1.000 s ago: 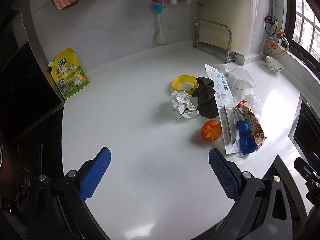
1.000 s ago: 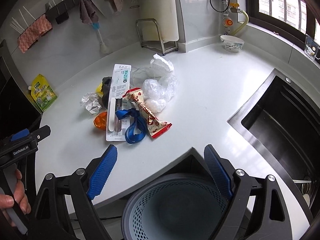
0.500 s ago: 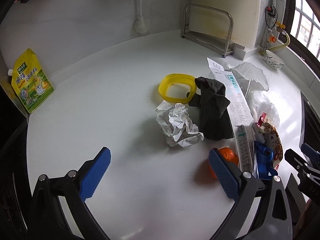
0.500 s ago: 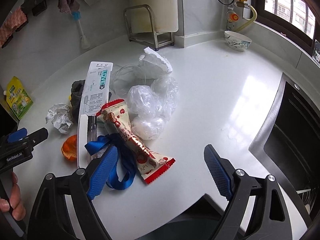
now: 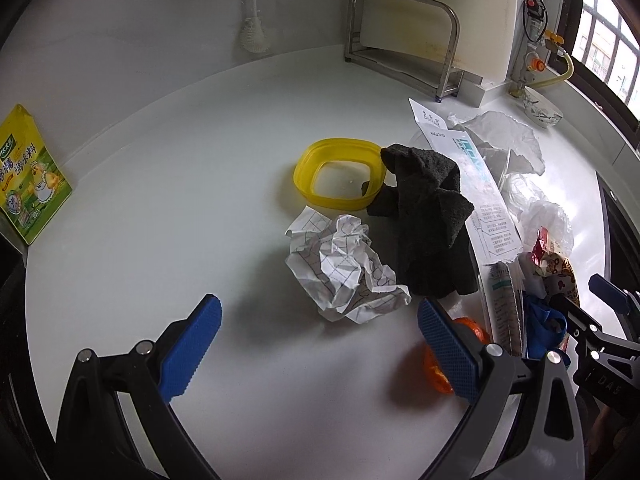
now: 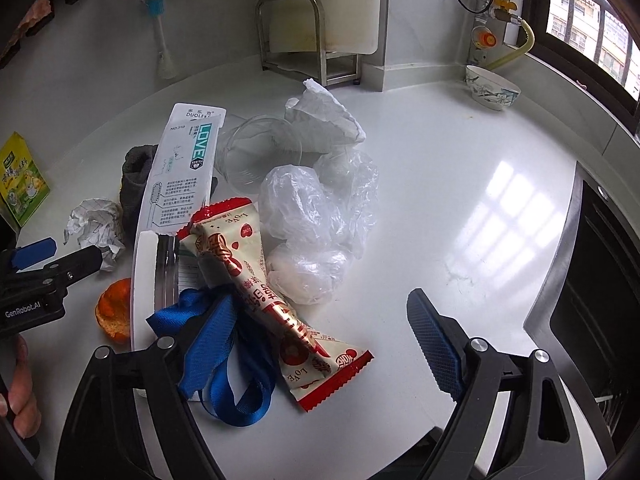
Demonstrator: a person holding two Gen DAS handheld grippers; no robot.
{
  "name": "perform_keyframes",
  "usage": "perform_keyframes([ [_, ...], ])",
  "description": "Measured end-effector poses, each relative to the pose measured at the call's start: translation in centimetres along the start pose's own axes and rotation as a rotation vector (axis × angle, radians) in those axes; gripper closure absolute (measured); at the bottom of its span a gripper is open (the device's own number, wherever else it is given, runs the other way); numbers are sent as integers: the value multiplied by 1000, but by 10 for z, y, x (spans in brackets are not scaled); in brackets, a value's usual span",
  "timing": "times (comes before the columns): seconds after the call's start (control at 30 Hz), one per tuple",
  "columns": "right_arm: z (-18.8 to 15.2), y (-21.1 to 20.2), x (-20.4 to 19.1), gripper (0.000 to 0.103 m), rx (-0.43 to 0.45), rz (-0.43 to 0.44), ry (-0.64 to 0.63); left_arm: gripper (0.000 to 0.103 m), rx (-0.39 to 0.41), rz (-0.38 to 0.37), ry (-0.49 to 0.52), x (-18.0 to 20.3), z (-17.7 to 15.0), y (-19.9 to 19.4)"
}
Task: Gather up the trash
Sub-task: 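Move both tools toward the trash pile on the countertop, then grasp crumpled white paper with left tool while right tool grasps red-white wrapper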
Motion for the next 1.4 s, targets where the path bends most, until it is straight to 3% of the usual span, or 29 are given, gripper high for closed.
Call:
perform_keyframes([
  [0.33,0,10,-7,59,-42,15,-18,6,-4,-3,-35,-4,9,21],
  [0.53,-2,7,-8,73,-47,28,-8,10,19,-16,-56,-3,18,27],
  [0.6,-3,5,-9,75,-47,32,-1,35,18,-23,-52,-2,20,28],
  [0.67,-5,2,-9,79,-45,36,5,49,-3,-26,-46,-1,19,30],
  [0.77,-6,-3,-11,85,-42,38,7,60,-3,-40,-41,-1,17,27],
  [1.0,-4,-20,-9,89,-19,50,29,67,24,-41,-10,-4,17,6],
  [1.4,-7,-63,-6,89,30,82,54,68,79,-24,3,-6,11,-44],
])
Point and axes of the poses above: each gripper's, at about its wrist camera, not at the fingertips, and y roughly the way its jaws point, x to its right, z to its top, the point moved 6 cm from there along y, roughly the way its jaws point
